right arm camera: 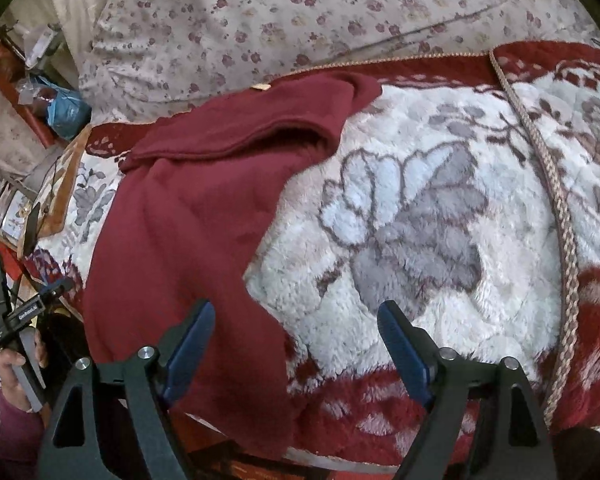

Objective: Fold small clothes
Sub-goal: 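Grasp the sweater hem with both grippers and lift it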

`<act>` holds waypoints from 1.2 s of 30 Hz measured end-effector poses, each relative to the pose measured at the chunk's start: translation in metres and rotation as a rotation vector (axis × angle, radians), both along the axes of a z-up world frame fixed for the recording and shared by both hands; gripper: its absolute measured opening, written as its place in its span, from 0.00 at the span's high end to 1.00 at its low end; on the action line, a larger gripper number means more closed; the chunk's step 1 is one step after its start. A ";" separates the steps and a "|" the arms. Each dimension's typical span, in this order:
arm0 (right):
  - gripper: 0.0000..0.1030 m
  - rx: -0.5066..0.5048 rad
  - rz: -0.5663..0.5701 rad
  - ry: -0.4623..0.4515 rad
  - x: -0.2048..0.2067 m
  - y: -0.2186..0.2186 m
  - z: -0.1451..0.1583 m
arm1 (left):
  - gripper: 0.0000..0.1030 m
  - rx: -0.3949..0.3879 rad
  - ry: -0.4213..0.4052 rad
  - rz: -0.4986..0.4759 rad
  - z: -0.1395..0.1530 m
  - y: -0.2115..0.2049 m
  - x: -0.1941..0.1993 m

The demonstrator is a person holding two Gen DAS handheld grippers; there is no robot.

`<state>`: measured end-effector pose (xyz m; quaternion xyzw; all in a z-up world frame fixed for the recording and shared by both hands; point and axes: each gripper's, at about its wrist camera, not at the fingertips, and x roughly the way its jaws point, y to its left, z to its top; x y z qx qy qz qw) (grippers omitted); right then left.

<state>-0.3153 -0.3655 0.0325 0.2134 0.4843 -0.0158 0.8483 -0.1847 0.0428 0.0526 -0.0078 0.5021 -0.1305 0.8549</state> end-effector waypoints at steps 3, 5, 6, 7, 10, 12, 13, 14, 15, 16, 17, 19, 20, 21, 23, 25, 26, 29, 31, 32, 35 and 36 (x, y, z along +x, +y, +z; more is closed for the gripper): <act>0.15 0.001 0.020 0.011 -0.002 0.004 -0.004 | 0.23 -0.032 0.042 -0.029 -0.005 -0.002 -0.008; 0.15 -0.001 0.044 0.001 -0.007 0.008 -0.002 | 0.23 -0.032 0.052 -0.060 -0.007 -0.008 -0.015; 0.15 0.000 0.050 -0.003 -0.008 0.010 0.000 | 0.23 -0.030 0.057 -0.073 -0.009 -0.012 -0.019; 0.15 0.001 0.056 -0.009 -0.011 0.011 0.001 | 0.23 -0.031 0.064 -0.079 -0.012 -0.014 -0.021; 0.15 0.007 0.054 -0.011 -0.016 0.010 -0.001 | 0.23 -0.035 0.121 -0.107 -0.028 -0.028 -0.026; 0.15 0.020 0.044 -0.002 -0.018 0.008 -0.004 | 0.23 -0.017 0.139 -0.109 -0.036 -0.033 -0.029; 0.15 0.029 0.045 0.002 -0.020 0.008 -0.006 | 0.23 0.006 0.126 -0.111 -0.038 -0.036 -0.032; 0.15 0.034 0.049 0.003 -0.022 0.008 -0.007 | 0.23 0.021 0.114 -0.119 -0.037 -0.038 -0.035; 0.15 0.036 0.054 0.004 -0.023 0.009 -0.007 | 0.23 0.030 0.113 -0.128 -0.038 -0.040 -0.037; 0.15 0.036 0.060 0.006 -0.025 0.010 -0.009 | 0.23 0.035 0.114 -0.134 -0.038 -0.040 -0.040; 0.15 0.036 0.069 0.014 -0.028 0.011 -0.010 | 0.23 0.033 0.117 -0.136 -0.039 -0.040 -0.041; 0.15 0.044 0.087 0.022 -0.032 0.013 -0.014 | 0.23 0.024 0.122 -0.129 -0.040 -0.039 -0.042; 0.15 0.049 0.092 0.023 -0.034 0.014 -0.015 | 0.24 0.022 0.125 -0.129 -0.042 -0.038 -0.043; 0.15 0.059 0.100 0.025 -0.036 0.016 -0.018 | 0.24 0.024 0.127 -0.128 -0.043 -0.039 -0.043; 0.15 0.073 0.119 0.020 -0.039 0.021 -0.022 | 0.35 0.034 0.125 -0.121 -0.044 -0.039 -0.043; 0.21 0.076 0.141 0.011 -0.039 0.028 -0.027 | 0.44 0.043 0.115 -0.114 -0.042 -0.037 -0.044; 0.35 0.072 0.151 0.007 -0.039 0.031 -0.030 | 0.54 0.043 0.113 -0.112 -0.042 -0.036 -0.044; 0.80 0.063 0.169 -0.009 -0.038 0.038 -0.033 | 0.89 -0.001 0.120 -0.122 -0.035 -0.030 -0.045; 0.85 0.076 0.181 -0.011 -0.036 0.040 -0.032 | 0.88 -0.048 0.140 -0.142 -0.029 -0.028 -0.044; 0.91 0.076 0.192 -0.011 -0.037 0.041 -0.030 | 0.89 -0.035 0.120 -0.156 -0.022 -0.028 -0.046; 0.91 0.118 0.268 -0.009 -0.046 0.052 -0.016 | 0.89 -0.051 0.076 -0.174 0.001 -0.017 -0.055; 0.91 0.117 0.295 -0.010 -0.050 0.057 -0.012 | 0.89 -0.046 0.062 -0.175 0.007 -0.013 -0.058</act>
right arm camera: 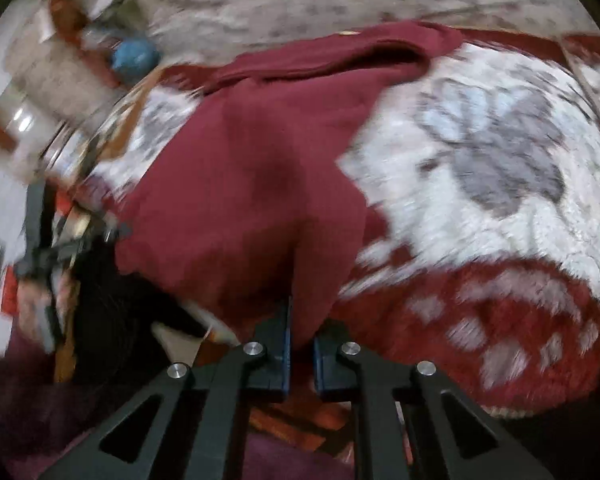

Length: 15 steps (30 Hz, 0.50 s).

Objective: Fold small clothes
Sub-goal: 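Grasp the sweater hem with both grippers and lift it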

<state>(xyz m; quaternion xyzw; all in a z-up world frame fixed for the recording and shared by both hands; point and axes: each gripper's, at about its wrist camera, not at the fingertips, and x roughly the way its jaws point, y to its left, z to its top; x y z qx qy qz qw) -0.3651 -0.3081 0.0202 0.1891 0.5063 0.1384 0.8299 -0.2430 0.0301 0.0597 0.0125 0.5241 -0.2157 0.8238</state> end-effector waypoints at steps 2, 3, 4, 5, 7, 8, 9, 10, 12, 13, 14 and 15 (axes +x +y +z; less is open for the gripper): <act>0.92 0.016 0.064 0.020 -0.013 0.014 0.002 | 0.90 0.018 -0.025 0.020 0.008 0.011 -0.004; 0.92 0.027 0.093 0.042 -0.017 0.022 -0.001 | 0.90 0.018 -0.023 0.026 0.007 0.016 -0.004; 0.92 0.035 0.115 0.056 -0.021 0.029 -0.006 | 0.92 0.019 -0.011 0.033 0.005 0.020 -0.005; 0.92 0.037 0.124 0.064 -0.023 0.033 -0.011 | 0.92 0.025 0.001 0.043 0.000 0.024 -0.005; 0.92 0.048 0.132 0.092 -0.021 0.038 -0.022 | 0.92 0.026 0.021 0.059 -0.007 0.025 -0.002; 0.92 0.054 0.130 0.099 -0.019 0.037 -0.024 | 0.92 0.018 0.028 0.065 -0.009 0.024 -0.001; 0.92 0.059 0.133 0.104 -0.018 0.038 -0.025 | 0.92 0.019 0.025 0.061 -0.009 0.022 -0.002; 0.91 0.063 0.143 0.107 -0.017 0.039 -0.025 | 0.92 0.027 0.015 0.054 -0.009 0.020 -0.003; 0.89 0.069 0.154 0.112 -0.015 0.043 -0.025 | 0.92 0.040 0.004 0.050 -0.009 0.018 -0.004; 0.89 0.072 0.151 0.121 -0.012 0.044 -0.027 | 0.92 0.041 0.007 0.049 -0.011 0.018 -0.003; 0.83 0.064 0.139 0.134 -0.010 0.044 -0.031 | 0.92 0.041 0.012 0.053 -0.012 0.018 -0.003; 0.78 0.066 0.124 0.147 -0.008 0.043 -0.034 | 0.92 0.038 0.016 0.059 -0.014 0.019 -0.002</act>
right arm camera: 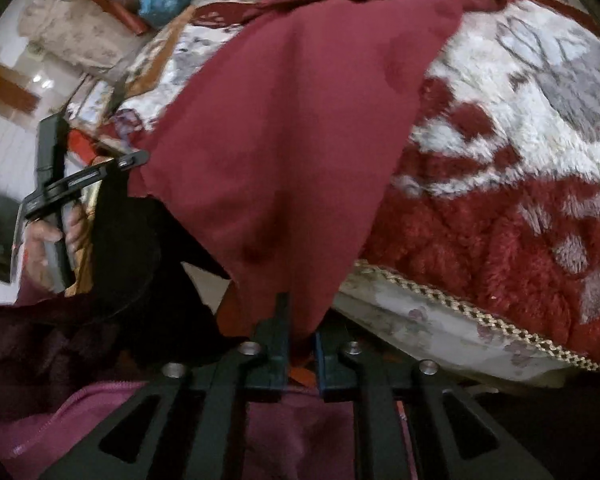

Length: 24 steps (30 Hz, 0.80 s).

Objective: Fold small clothes
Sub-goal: 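Grasp the sweater hem with both grippers and lift it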

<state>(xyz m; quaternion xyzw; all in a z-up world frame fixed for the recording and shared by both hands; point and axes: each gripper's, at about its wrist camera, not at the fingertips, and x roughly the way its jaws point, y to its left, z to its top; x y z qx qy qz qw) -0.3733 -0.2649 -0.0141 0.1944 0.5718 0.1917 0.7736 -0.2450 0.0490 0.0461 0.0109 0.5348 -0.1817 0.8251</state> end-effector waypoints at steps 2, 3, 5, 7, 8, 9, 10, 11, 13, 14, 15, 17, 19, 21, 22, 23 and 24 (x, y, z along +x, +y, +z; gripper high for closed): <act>0.62 0.014 -0.021 0.029 0.002 0.000 -0.007 | 0.90 0.001 0.010 0.005 -0.003 0.000 0.001; 0.62 0.024 -0.027 0.035 0.004 0.000 -0.009 | 0.89 0.008 0.013 0.009 -0.005 -0.001 0.002; 0.60 0.046 -0.040 0.049 0.008 0.000 -0.012 | 0.89 0.024 0.024 0.013 -0.009 -0.003 0.002; 0.60 0.058 -0.048 0.060 0.012 0.001 -0.015 | 0.87 0.041 0.035 0.021 -0.013 -0.004 0.003; 0.60 0.060 -0.048 0.064 0.014 0.002 -0.016 | 0.80 0.048 0.039 0.026 -0.015 -0.004 0.004; 0.60 0.059 -0.044 0.065 0.014 0.003 -0.016 | 0.76 0.051 0.041 0.030 -0.016 -0.004 0.004; 0.60 0.058 -0.041 0.064 0.013 0.002 -0.016 | 0.68 0.051 0.042 0.034 -0.017 -0.004 0.004; 0.60 0.057 -0.042 0.063 0.013 0.003 -0.016 | 0.63 0.050 0.047 0.039 -0.017 -0.004 0.004; 0.60 0.058 -0.058 0.063 0.013 0.005 -0.015 | 0.57 0.050 0.055 0.048 -0.018 -0.004 0.005; 0.59 0.060 -0.066 0.064 0.013 0.002 -0.015 | 0.53 0.048 0.059 0.054 -0.019 -0.004 0.006; 0.57 0.063 -0.072 0.065 0.013 0.002 -0.015 | 0.51 0.047 0.062 0.057 -0.020 -0.004 0.007; 0.49 0.064 -0.080 0.067 0.014 -0.002 -0.015 | 0.48 0.054 0.065 0.062 -0.022 -0.005 0.008; 0.49 0.065 -0.080 0.066 0.013 -0.004 -0.015 | 0.47 0.065 0.066 0.059 -0.023 -0.007 0.009; 0.49 0.062 -0.073 0.064 0.011 -0.008 -0.015 | 0.46 0.074 0.064 0.054 -0.024 -0.009 0.009; 0.49 0.059 -0.070 0.064 0.011 -0.006 -0.015 | 0.46 0.076 0.064 0.053 -0.024 -0.010 0.010; 0.49 0.058 -0.068 0.063 0.011 -0.006 -0.015 | 0.46 0.080 0.064 0.052 -0.025 -0.011 0.010; 0.49 0.056 -0.067 0.064 0.011 -0.006 -0.015 | 0.46 0.081 0.064 0.051 -0.025 -0.010 0.010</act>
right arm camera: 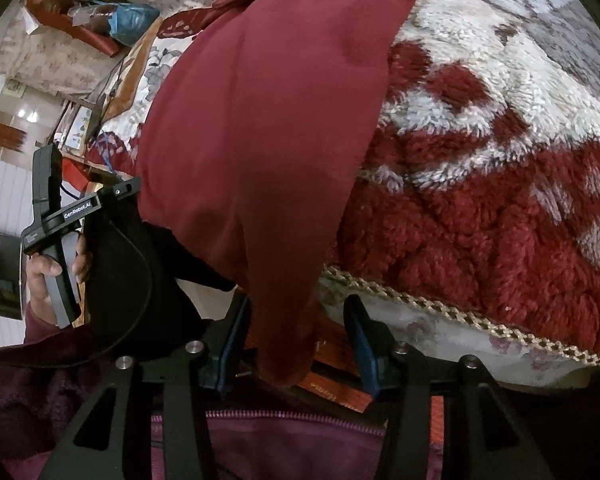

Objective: Fold small clothes
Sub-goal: 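Grasp the sweater hem with both grippers and lift it, then fold the held hem over toward the collar with both grippers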

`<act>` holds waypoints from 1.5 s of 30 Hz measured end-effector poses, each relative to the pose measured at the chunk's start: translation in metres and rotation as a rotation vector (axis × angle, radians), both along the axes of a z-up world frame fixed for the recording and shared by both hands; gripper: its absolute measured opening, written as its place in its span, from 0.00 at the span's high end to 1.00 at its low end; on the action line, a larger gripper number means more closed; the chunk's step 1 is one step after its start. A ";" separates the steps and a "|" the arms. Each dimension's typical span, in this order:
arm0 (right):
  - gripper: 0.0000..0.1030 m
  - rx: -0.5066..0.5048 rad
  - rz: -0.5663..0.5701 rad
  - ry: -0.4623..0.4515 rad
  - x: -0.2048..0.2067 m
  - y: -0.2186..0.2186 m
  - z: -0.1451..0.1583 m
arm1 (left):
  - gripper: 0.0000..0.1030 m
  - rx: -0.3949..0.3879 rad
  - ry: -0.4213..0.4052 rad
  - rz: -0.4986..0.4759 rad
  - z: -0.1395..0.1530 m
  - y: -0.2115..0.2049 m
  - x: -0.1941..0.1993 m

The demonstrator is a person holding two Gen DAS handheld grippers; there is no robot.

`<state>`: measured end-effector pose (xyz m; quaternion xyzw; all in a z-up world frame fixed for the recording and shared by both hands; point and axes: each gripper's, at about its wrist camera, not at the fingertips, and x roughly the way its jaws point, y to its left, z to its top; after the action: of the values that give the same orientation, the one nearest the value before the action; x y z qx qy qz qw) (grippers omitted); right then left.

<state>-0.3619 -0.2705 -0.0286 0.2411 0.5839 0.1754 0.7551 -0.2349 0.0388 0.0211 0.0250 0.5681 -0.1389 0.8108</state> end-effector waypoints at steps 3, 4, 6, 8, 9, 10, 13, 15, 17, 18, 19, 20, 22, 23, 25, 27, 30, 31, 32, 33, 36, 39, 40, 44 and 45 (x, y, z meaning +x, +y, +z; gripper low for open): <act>0.49 -0.003 0.002 0.003 -0.001 -0.002 -0.001 | 0.45 0.007 -0.001 -0.002 -0.001 -0.001 0.000; 0.49 -0.004 0.004 0.003 0.000 -0.002 -0.001 | 0.44 0.007 0.000 -0.001 -0.002 -0.001 0.000; 0.49 -0.005 0.007 0.006 0.001 -0.002 -0.001 | 0.42 0.008 0.003 0.001 -0.003 -0.001 0.002; 0.49 -0.007 0.010 0.011 0.002 -0.001 -0.002 | 0.41 0.012 0.007 0.001 -0.006 -0.002 0.004; 0.49 -0.014 0.010 0.016 0.003 0.000 -0.003 | 0.40 0.013 0.010 -0.001 -0.008 -0.002 0.005; 0.49 -0.030 0.008 0.018 0.004 0.000 -0.004 | 0.40 0.014 0.016 -0.010 -0.011 -0.004 0.005; 0.56 -0.022 0.027 0.020 0.005 0.005 -0.007 | 0.42 0.015 0.046 -0.047 -0.019 -0.009 0.007; 0.78 -0.029 0.059 0.012 0.007 0.011 -0.006 | 0.61 -0.005 0.062 -0.087 -0.019 -0.012 0.007; 0.86 -0.046 0.096 -0.022 0.006 0.018 0.002 | 0.78 -0.004 0.061 -0.116 -0.016 -0.014 0.004; 0.87 -0.048 0.115 -0.042 0.006 0.021 0.007 | 0.82 -0.008 0.059 -0.120 -0.014 -0.014 0.003; 0.88 -0.047 0.126 -0.057 0.005 0.023 0.013 | 0.90 -0.023 0.060 -0.121 -0.011 -0.013 0.002; 0.88 -0.045 0.134 -0.081 0.005 0.023 0.023 | 0.92 -0.045 0.064 -0.118 -0.005 -0.010 0.002; 0.88 -0.007 0.123 -0.136 0.005 0.016 0.046 | 0.93 -0.095 0.058 -0.114 0.010 -0.004 0.004; 0.88 0.009 0.115 -0.156 0.006 0.011 0.055 | 0.93 -0.126 0.043 -0.115 0.021 -0.002 0.005; 0.88 0.047 0.089 -0.225 0.009 -0.002 0.082 | 0.93 -0.186 -0.006 -0.108 0.046 0.003 0.009; 0.88 0.085 0.060 -0.302 0.014 -0.015 0.108 | 0.93 -0.240 -0.046 -0.096 0.066 0.005 0.015; 0.88 0.115 0.011 -0.387 0.025 -0.033 0.132 | 0.93 -0.304 -0.125 -0.079 0.095 0.000 0.036; 0.88 0.117 -0.004 -0.404 0.029 -0.037 0.136 | 0.93 -0.313 -0.143 -0.077 0.100 -0.003 0.041; 0.88 0.117 -0.023 -0.423 0.034 -0.042 0.140 | 0.93 -0.326 -0.172 -0.076 0.109 -0.010 0.051; 0.88 0.119 -0.045 -0.439 0.038 -0.048 0.144 | 0.93 -0.331 -0.189 -0.076 0.113 -0.015 0.056; 0.88 0.143 -0.122 -0.475 0.058 -0.065 0.155 | 0.93 -0.356 -0.240 -0.072 0.128 -0.034 0.095; 0.88 0.141 -0.201 -0.496 0.083 -0.081 0.164 | 0.94 -0.379 -0.282 -0.064 0.136 -0.052 0.124; 0.88 0.140 -0.214 -0.496 0.088 -0.082 0.167 | 0.94 -0.383 -0.292 -0.054 0.138 -0.060 0.138; 0.88 0.124 -0.292 -0.466 0.124 -0.111 0.158 | 0.94 -0.367 -0.293 -0.019 0.131 -0.080 0.181; 0.88 0.119 -0.318 -0.452 0.134 -0.118 0.153 | 0.94 -0.359 -0.287 -0.004 0.126 -0.085 0.195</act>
<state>-0.2277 -0.3889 0.1245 0.3284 0.3445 0.1382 0.8685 -0.0396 -0.0463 0.1476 -0.0991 0.4128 -0.2346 0.8745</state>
